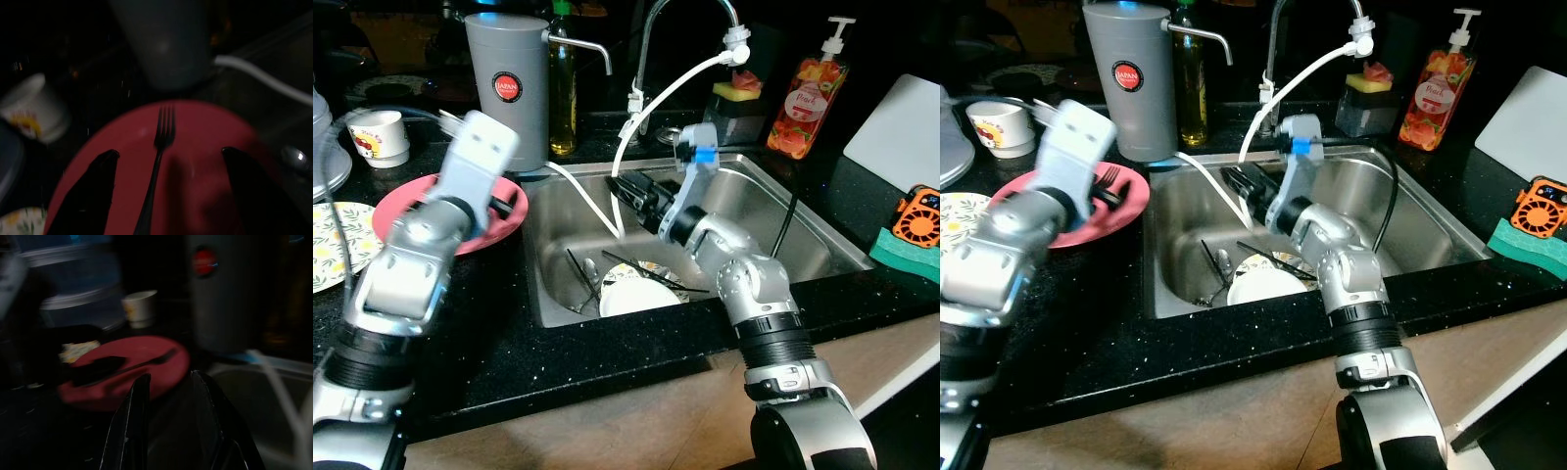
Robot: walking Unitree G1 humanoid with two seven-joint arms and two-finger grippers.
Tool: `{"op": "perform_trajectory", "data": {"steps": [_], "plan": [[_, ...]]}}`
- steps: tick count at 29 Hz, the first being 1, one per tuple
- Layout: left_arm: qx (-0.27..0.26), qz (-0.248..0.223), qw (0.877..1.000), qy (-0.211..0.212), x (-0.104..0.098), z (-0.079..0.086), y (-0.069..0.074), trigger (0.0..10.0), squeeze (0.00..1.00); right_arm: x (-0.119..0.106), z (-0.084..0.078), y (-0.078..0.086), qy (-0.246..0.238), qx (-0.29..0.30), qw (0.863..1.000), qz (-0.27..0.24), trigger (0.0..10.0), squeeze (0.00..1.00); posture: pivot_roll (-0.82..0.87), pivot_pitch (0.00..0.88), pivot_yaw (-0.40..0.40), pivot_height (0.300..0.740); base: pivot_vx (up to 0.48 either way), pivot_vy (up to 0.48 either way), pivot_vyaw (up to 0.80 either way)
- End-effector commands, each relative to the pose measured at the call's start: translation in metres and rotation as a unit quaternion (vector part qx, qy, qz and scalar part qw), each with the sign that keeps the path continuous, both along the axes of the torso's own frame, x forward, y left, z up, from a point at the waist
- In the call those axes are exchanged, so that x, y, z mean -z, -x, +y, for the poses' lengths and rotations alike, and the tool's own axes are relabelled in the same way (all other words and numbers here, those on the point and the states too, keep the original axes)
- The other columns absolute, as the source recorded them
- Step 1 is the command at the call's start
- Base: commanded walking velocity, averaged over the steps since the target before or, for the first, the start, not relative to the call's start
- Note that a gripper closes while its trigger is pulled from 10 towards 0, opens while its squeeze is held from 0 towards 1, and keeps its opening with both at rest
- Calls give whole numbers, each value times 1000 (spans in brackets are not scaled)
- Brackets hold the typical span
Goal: Kitchen organization
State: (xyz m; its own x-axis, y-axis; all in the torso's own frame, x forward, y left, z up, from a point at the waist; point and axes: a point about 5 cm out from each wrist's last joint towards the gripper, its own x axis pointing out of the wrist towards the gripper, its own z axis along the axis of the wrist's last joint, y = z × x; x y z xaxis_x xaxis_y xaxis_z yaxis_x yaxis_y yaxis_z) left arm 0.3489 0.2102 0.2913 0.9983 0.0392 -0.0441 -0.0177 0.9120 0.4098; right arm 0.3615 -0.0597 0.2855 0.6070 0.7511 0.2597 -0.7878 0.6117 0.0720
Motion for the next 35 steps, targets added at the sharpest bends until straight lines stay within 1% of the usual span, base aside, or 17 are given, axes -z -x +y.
{"op": "perform_trajectory", "data": {"steps": [1,2,3,4,6,7,8,9,10,11,14,21,23,27,29,32,35], "plan": [[-16,13,1000,14,3,9,-2,10000,1000,3,7,7,7,-23,1000,4,10000,0,-3,67,-62,740,0,0,0],[-23,24,999,33,7,14,-5,10000,1000,3,12,10,9,-35,999,3,10000,0,-3,66,-62,740,0,0,0],[-32,48,997,46,16,23,-11,10000,1000,6,20,18,22,-64,998,3,10000,0,-3,66,-62,740,0,0,0],[-32,48,997,46,16,23,-11,10000,1000,6,20,18,22,-64,998,3,10000,0,-3,66,-62,740,0,0,0],[-40,58,996,58,21,27,-14,10000,1000,8,25,25,32,-81,996,0,10000,0,-3,66,-62,740,0,0,0],[-38,62,996,59,23,29,-17,10000,871,10,28,28,36,-88,995,1,10000,0,-4,65,-63,740,0,0,0],[-39,62,995,62,25,31,-20,10000,141,11,30,31,41,-94,995,2,10000,0,-4,65,-63,740,0,0,0],[-40,63,995,63,26,33,-22,10000,141,12,32,33,44,-97,994,3,10000,0,-4,65,-63,740,0,0,0],[-28,70,995,70,29,32,-24,10000,0,12,33,34,49,-100,994,2,10000,0,-7,67,-63,740,0,0,0],[-18,67,995,73,32,33,-28,10000,0,13,35,36,57,-101,993,-1,10000,0,-7,67,-63,740,0,0,0],[-16,65,995,71,32,34,-29,10000,0,13,35,37,59,-102,993,-1,10000,0,-7,67,-63,740,0,0,0],[18,74,992,102,34,38,-40,10000,0,10,34,41,70,-106,992,-5,10000,0,-18,88,-66,740,0,0,0],[17,85,989,118,35,40,-43,10000,0,9,34,41,76,-108,991,-11,10000,0,-20,91,-67,740,0,0,0],[12,108,987,120,34,45,-46,10000,0,7,34,42,83,-110,990,-19,10000,0,-22,95,-68,740,0,0,0],[7,135,985,109,37,47,-47,10000,0,6,34,42,85,-111,990,-19,10000,0,-22,95,-68,740,0,0,0],[-4,151,983,101,38,51,-47,10000,0,5,33,41,88,-111,990,-20,10000,0,-23,97,-68,740,0,0,0],[-2,157,982,108,37,52,-48,10000,0,4,32,40,90,-111,989,-21,10000,0,-24,97,-68,740,0,0,0]]}}
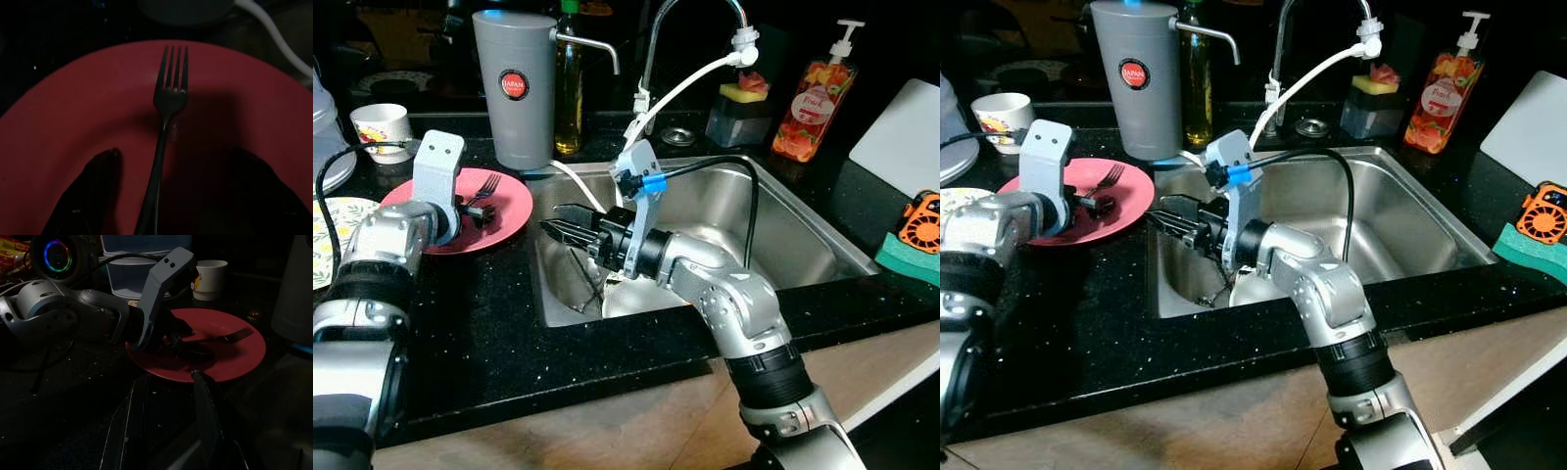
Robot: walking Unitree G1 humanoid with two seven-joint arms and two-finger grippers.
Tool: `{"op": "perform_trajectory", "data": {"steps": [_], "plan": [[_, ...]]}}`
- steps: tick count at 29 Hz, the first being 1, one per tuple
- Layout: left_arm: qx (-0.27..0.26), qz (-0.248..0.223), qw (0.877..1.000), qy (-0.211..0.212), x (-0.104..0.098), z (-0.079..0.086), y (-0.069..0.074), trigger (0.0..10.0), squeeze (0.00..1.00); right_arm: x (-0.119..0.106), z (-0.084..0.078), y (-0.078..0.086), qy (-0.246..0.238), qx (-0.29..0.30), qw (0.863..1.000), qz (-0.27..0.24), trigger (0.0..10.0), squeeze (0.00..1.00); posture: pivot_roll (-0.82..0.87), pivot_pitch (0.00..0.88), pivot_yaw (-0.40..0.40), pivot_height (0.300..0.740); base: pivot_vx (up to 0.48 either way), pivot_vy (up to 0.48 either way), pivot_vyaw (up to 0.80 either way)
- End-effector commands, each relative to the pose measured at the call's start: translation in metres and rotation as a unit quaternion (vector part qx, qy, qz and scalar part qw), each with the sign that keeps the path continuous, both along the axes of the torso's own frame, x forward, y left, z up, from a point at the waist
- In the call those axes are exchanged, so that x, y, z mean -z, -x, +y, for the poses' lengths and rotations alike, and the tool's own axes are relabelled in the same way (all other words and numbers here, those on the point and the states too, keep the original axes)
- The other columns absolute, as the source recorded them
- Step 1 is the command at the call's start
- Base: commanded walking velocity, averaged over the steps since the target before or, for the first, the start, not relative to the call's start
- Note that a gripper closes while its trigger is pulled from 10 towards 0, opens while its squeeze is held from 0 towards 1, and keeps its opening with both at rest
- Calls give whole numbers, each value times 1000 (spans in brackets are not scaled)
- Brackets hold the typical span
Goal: Kitchen organization
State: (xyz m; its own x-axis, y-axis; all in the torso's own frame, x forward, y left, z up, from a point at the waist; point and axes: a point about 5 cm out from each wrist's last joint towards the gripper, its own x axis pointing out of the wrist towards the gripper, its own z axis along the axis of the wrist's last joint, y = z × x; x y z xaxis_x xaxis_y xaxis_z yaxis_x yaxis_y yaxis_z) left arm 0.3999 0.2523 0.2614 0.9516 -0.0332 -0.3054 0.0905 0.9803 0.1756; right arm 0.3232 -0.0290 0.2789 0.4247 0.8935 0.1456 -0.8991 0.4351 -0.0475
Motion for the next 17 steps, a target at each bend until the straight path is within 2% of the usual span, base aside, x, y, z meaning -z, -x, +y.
{"op": "perform_trajectory", "data": {"steps": [1,3,4,5,6,7,11,14,17], "plan": [[-13,28,999,-11,7,10,3,10000,0,-3,1,1,9,-6,1000,-2,10000,0,-24,97,-68,740,0,0,0],[-13,28,999,-15,6,12,2,10000,0,-4,0,1,9,-6,1000,-2,10000,0,-27,97,-67,740,0,0,0],[-11,27,999,-22,6,12,1,5294,0,-4,0,1,9,-6,1000,-2,10000,0,-27,97,-67,740,0,0,0],[-7,28,999,-23,5,12,1,5294,0,-4,0,1,9,-6,1000,-2,10000,0,-27,97,-67,740,0,0,0],[-4,29,999,-27,5,11,1,1098,0,-5,0,0,9,-5,1000,-2,10000,0,-27,97,-67,740,0,0,0],[0,31,999,-27,5,11,0,0,0,-5,0,0,9,-5,1000,-1,10000,0,-25,99,-67,740,0,0,0],[7,35,999,-26,6,9,0,0,0,-4,0,1,8,-7,1000,3,10000,0,-25,99,-67,740,0,0,0],[8,38,999,-32,7,10,0,0,0,0,2,6,23,-40,999,8,10000,0,-25,99,-67,740,0,0,0],[9,39,999,-31,7,10,0,0,0,2,2,8,30,-49,998,8,10000,0,-25,99,-67,740,0,0,0]]}}
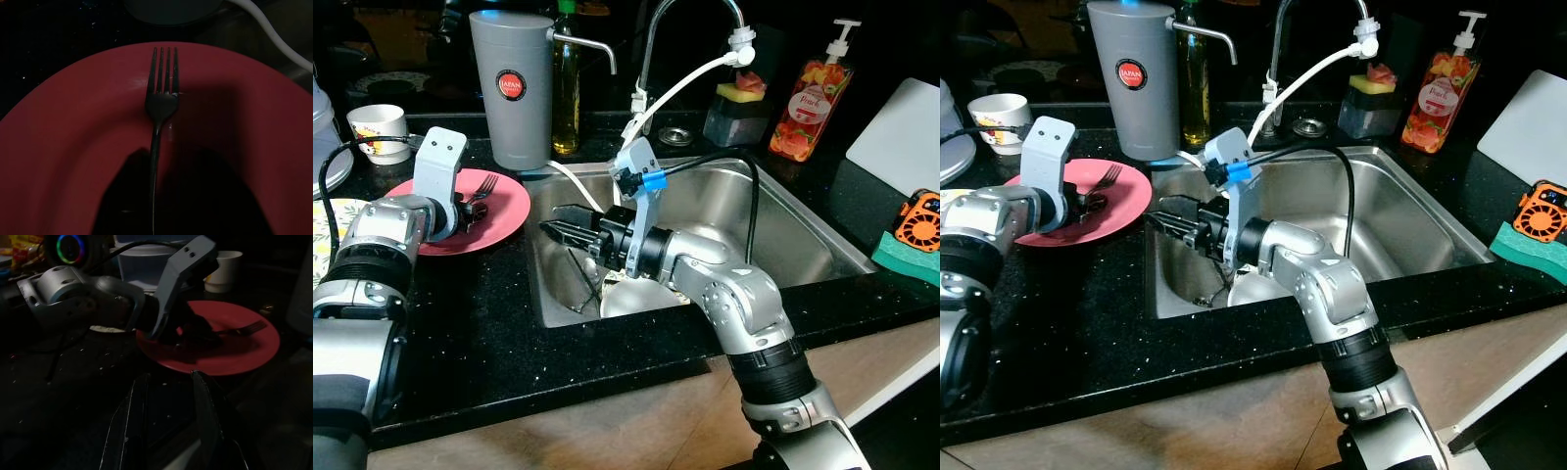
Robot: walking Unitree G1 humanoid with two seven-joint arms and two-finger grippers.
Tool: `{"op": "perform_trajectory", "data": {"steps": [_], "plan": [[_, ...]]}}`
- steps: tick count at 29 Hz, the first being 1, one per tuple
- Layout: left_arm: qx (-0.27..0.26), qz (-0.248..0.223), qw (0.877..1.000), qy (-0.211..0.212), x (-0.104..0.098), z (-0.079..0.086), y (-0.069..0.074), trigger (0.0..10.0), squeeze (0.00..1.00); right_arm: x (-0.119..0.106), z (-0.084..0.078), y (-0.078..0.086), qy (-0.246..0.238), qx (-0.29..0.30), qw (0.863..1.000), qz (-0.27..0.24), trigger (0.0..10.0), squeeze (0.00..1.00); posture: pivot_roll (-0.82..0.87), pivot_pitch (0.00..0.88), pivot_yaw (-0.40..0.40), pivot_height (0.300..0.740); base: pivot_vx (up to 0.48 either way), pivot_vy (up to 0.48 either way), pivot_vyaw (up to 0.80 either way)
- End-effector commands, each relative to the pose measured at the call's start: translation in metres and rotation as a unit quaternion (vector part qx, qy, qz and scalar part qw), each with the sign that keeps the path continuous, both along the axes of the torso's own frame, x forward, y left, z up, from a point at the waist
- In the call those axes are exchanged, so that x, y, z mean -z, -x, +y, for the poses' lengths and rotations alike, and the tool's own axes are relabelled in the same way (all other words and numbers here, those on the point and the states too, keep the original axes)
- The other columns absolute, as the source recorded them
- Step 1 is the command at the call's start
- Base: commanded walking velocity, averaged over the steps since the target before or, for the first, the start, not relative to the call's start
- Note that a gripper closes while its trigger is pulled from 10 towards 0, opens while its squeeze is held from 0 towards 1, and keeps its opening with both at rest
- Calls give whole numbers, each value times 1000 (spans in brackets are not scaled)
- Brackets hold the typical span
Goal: Kitchen organization
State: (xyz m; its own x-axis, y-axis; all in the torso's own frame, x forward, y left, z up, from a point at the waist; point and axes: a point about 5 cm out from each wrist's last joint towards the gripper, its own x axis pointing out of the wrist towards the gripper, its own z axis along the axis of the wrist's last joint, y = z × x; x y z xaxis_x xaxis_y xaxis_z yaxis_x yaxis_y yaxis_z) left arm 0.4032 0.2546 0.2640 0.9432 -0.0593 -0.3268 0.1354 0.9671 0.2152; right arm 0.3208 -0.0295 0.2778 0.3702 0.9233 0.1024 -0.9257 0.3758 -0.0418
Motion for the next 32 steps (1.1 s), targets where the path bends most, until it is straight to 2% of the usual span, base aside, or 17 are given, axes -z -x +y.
{"op": "perform_trajectory", "data": {"steps": [1,14,15,16,18,22,23,24,25,26,27,28,32], "plan": [[-12,28,999,-10,10,8,3,0,0,0,3,5,11,-17,1000,-4,10000,0,-25,99,-67,740,0,0,0],[-34,23,999,-13,13,13,3,0,0,1,-1,-3,-3,22,1000,13,10000,0,-23,97,-63,740,0,0,0],[-35,-5,999,-14,5,12,2,0,0,-1,-2,-5,-7,29,999,13,10000,0,-25,98,-63,740,0,0,0],[-35,-5,999,-14,5,12,2,0,0,-1,-2,-5,-7,29,999,13,10000,0,-25,98,-63,740,0,0,0],[-23,-34,999,-5,-5,7,0,0,0,-3,-4,-6,-14,36,999,12,10000,0,-25,98,-63,740,0,0,0],[3,-112,991,67,-42,-8,-2,0,0,-13,-11,-14,-52,67,996,15,10000,0,-23,96,-62,740,0,0,0],[34,-163,978,127,-66,-18,1,0,0,-19,-15,-18,-74,88,993,16,10000,0,-20,95,-63,740,0,0,0],[34,-163,978,127,-66,-18,1,0,0,-19,-15,-18,-74,88,993,16,10000,0,-20,95,-63,740,0,0,0],[47,-179,971,154,-75,-22,3,0,0,-21,-17,-20,-83,95,992,16,10000,0,-20,95,-63,740,0,0,0],[47,-179,971,154,-75,-22,3,0,0,-21,-17,-20,-83,95,992,16,10000,0,-20,95,-63,740,0,0,0],[65,-198,961,181,-84,-27,6,0,0,-24,-19,-22,-96,101,990,18,10000,0,-18,94,-63,740,0,0,0],[65,-198,961,181,-84,-27,6,0,0,-24,-19,-22,-96,101,990,18,10000,0,-18,94,-63,740,0,0,0],[136,-216,935,248,-91,-47,16,0,0,-33,-23,-24,-130,119,984,12,10000,0,-17,89,-61,740,0,0,0]]}}
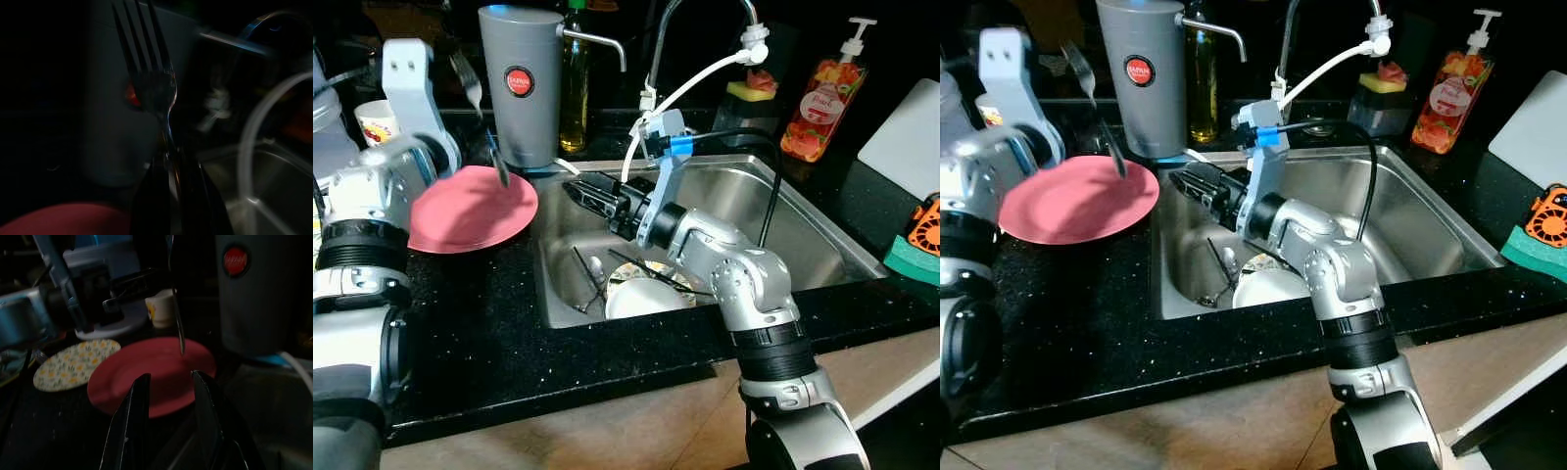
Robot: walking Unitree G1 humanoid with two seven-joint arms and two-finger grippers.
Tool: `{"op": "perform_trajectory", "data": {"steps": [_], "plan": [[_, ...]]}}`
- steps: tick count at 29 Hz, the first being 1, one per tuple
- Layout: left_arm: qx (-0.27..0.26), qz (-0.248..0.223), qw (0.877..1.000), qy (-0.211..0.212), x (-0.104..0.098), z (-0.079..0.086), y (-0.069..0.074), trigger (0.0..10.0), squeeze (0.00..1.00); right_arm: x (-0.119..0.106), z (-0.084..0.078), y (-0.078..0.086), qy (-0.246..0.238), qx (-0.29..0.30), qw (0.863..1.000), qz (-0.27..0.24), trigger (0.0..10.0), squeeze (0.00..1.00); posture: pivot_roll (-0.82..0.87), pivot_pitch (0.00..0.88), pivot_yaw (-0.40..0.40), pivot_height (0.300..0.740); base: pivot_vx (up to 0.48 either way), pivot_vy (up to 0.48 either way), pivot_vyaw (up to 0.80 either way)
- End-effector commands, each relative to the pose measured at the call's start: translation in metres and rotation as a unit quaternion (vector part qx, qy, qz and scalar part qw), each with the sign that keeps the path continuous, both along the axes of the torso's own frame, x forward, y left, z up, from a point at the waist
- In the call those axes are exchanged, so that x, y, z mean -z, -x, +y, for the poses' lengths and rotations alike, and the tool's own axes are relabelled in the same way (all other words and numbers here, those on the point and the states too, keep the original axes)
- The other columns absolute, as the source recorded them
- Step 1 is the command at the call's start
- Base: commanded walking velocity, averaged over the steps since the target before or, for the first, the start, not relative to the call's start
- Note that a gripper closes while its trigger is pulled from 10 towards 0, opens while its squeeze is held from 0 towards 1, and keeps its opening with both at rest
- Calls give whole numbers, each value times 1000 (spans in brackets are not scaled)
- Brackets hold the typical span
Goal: Kitchen organization
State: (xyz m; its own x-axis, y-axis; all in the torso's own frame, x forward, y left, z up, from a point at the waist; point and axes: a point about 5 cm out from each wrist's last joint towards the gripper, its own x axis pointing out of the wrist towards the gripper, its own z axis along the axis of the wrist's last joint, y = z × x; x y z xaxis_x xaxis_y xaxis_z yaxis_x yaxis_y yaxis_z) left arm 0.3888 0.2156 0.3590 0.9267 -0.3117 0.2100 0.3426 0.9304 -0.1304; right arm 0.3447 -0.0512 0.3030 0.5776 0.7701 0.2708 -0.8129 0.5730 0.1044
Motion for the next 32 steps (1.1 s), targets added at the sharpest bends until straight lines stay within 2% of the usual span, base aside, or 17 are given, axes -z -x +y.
{"op": "perform_trajectory", "data": {"steps": [1,2,5,6,9,13,16,18,19,20,28,29,32], "plan": [[37,2,999,20,5,-11,3,0,0,-9,-2,-1,-22,8,1000,-14,10000,0,-17,89,-61,740,0,0,0],[35,-12,998,53,6,-15,7,0,0,-10,-1,1,-34,0,999,-11,10000,0,-16,87,-61,740,0,0,0],[40,-36,996,69,5,-18,11,0,0,-10,0,4,-36,-16,999,-10,10000,0,-17,86,-60,740,0,0,0],[52,-41,994,92,4,-20,14,0,0,-10,2,6,-38,-23,999,-10,10000,1000,-18,82,-59,740,0,0,0],[104,-57,982,150,4,-26,24,0,0,-10,5,12,-49,-50,998,-3,10000,1000,-18,79,-57,740,0,0,0],[130,-68,978,148,9,-29,32,0,0,-12,6,16,-59,-77,995,0,10000,1000,-19,74,-55,740,0,0,0],[128,-66,978,149,12,-27,34,0,0,-12,11,27,-30,-122,992,-24,10000,1000,-20,72,-55,740,0,0,0],[120,-65,979,149,13,-27,35,0,0,-11,13,31,-18,-133,990,-35,10000,1000,-20,68,-54,740,0,0,0],[116,-65,980,148,14,-27,36,0,0,-9,14,33,-10,-136,990,-42,10000,408,-20,66,-55,740,0,0,0],[117,-65,980,149,14,-27,36,0,0,-9,15,34,-5,-138,989,-45,10000,0,-20,66,-55,740,0,0,0],[122,-56,982,136,18,-32,40,0,0,-15,17,41,-13,-162,985,-60,10000,0,-19,62,-56,740,0,0,0],[122,-54,982,135,19,-33,40,0,0,-15,17,42,-17,-167,984,-59,10000,1000,-20,61,-56,740,0,0,0],[118,-50,983,129,21,-34,39,0,0,-15,19,50,-8,-194,979,-69,10000,1000,-20,62,-55,740,0,0,0]]}}
